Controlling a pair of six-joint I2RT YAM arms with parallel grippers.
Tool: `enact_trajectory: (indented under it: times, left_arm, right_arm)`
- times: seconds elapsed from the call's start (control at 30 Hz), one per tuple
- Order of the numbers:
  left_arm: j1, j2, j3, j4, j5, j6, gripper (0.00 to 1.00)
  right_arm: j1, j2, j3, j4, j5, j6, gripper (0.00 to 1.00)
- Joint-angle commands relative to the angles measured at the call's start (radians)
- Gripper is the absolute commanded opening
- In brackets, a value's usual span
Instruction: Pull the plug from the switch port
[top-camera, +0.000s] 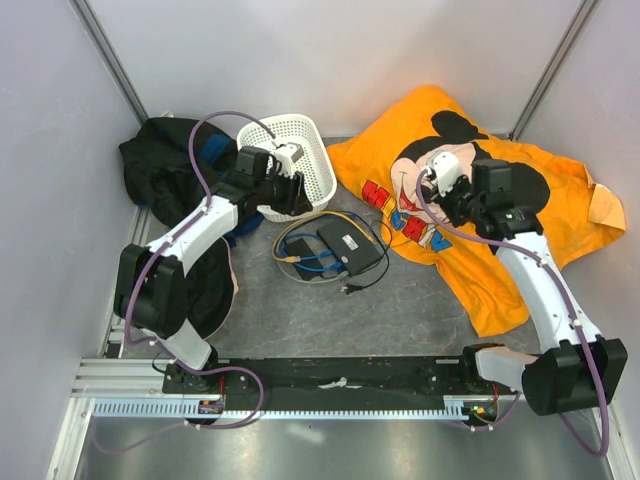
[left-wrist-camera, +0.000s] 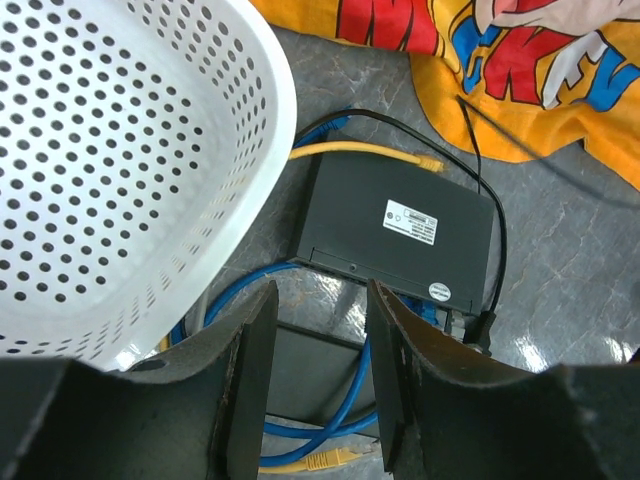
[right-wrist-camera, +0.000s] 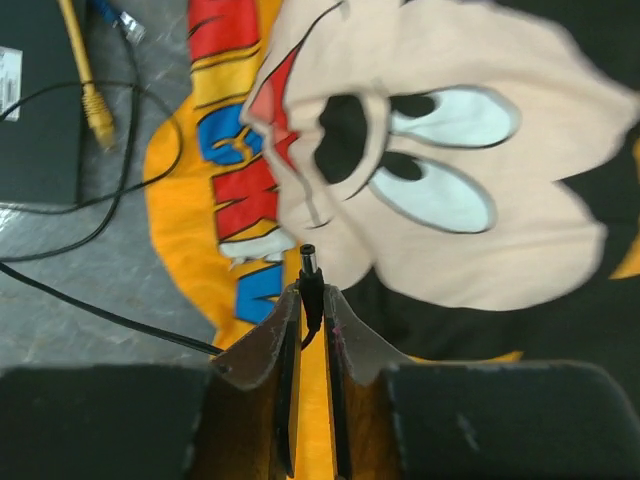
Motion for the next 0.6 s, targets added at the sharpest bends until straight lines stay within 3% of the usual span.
enact_trajectory:
  times: [0.0, 0.07, 0.17, 0.27, 0.3, 0.33, 0.37, 0.43, 0.57]
  left_arm:
    - [0.001, -0.065, -0.016, 0.039, 0.029, -0.022, 0.48]
    - [0.005, -0.075, -0.028, 0.037, 0.031, -0.027, 0.48]
    - [0.011, -0.087, -0.045, 0.039, 0.032, -0.038, 0.48]
    - [0.014, -0.099, -0.061, 0.04, 0.035, -0.042, 0.48]
    - [0.014, -0.099, -0.065, 0.042, 0.037, -0.042, 0.49]
    - [0.016, -0.099, -0.07, 0.04, 0.046, -0.042, 0.49]
    - [0.014, -0.098, -0.07, 0.043, 0.049, -0.041, 0.49]
    - [0.014, -0.086, -0.065, 0.045, 0.071, -0.044, 0.5]
    - [0.014, -0.064, -0.048, 0.045, 0.123, -0.062, 0.55]
  right_arm:
    - [0.03, 0.039, -0.077, -0.001, 0.001, 0.115, 0.26]
    - [0.032, 0.061, -0.092, 0.007, 0.023, 0.132, 0.44]
    - [0.032, 0.095, -0.069, -0.025, 0.046, 0.147, 0.52]
    - [0.033, 0.081, -0.01, -0.054, 0.008, 0.135, 0.52]
    - [0.038, 0.075, 0.024, -0.047, 0.002, 0.137, 0.57]
    - [0.038, 0.072, 0.041, -0.044, -0.038, 0.149, 0.69]
    - [0.041, 0.076, 0.058, -0.043, -0.078, 0.155, 0.73]
    - [0.073, 0.101, 0.098, -0.05, -0.194, 0.18, 0.77]
    - [0.208, 0.154, 0.069, 0.004, -0.209, 0.239, 0.77]
